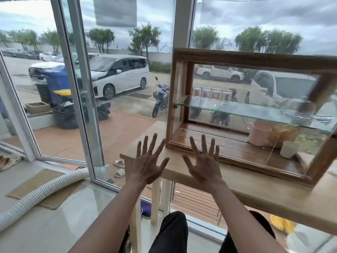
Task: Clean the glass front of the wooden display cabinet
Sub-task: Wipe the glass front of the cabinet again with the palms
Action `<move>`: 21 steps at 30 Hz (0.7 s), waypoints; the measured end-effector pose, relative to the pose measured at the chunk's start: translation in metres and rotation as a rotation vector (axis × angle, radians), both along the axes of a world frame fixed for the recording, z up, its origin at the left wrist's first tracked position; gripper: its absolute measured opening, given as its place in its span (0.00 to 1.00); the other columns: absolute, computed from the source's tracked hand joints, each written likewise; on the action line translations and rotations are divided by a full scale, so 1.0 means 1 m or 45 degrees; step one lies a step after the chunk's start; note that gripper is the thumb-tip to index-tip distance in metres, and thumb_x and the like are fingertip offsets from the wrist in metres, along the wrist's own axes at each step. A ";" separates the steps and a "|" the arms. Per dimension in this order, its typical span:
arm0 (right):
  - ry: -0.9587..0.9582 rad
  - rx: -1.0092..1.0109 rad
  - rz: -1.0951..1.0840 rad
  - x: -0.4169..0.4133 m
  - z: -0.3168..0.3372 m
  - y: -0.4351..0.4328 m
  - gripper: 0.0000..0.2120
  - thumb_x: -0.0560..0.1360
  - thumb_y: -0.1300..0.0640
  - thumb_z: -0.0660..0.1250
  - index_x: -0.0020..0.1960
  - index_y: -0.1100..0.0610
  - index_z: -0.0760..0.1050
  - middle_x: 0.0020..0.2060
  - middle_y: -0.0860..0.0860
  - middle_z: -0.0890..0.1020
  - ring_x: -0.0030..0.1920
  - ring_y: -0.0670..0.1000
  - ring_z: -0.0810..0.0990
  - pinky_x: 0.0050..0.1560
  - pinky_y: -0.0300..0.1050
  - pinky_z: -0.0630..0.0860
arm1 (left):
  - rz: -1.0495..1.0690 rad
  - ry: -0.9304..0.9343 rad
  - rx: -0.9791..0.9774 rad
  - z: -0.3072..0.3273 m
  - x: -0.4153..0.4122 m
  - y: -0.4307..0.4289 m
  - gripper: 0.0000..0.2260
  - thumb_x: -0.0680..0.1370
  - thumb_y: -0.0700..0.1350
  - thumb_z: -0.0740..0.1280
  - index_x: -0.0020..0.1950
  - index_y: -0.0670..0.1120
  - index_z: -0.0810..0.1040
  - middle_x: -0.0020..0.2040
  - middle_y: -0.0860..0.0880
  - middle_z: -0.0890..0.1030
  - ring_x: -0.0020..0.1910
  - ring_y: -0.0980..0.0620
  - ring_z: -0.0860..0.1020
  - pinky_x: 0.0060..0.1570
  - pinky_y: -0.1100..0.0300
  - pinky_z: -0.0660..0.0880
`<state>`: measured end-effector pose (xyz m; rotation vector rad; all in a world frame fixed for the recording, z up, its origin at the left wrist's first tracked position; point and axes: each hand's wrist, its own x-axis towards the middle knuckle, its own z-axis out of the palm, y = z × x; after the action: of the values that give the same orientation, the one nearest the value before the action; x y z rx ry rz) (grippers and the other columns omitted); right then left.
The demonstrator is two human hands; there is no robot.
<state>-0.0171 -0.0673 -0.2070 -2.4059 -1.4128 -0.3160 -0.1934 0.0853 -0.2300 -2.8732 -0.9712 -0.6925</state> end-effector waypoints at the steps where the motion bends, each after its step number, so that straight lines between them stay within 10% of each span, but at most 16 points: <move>1: -0.019 0.009 -0.021 0.007 -0.001 -0.007 0.37 0.77 0.26 0.39 0.81 0.37 0.32 0.82 0.52 0.33 0.80 0.63 0.29 0.80 0.65 0.34 | -0.039 0.010 0.029 0.000 0.011 -0.003 0.33 0.79 0.69 0.40 0.81 0.59 0.34 0.82 0.49 0.31 0.81 0.42 0.34 0.80 0.40 0.39; 21: -0.663 0.334 -0.403 0.153 0.077 -0.085 0.44 0.76 0.32 0.59 0.84 0.45 0.45 0.84 0.59 0.42 0.82 0.70 0.42 0.79 0.72 0.51 | -0.482 -0.313 0.552 0.104 0.161 -0.037 0.36 0.79 0.56 0.62 0.84 0.50 0.51 0.84 0.39 0.46 0.83 0.37 0.46 0.80 0.37 0.48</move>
<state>0.1358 -0.1520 -0.1302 -2.4121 -1.0683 -1.1988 -0.0321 0.0487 -0.1260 -2.6305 -0.2307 -1.1395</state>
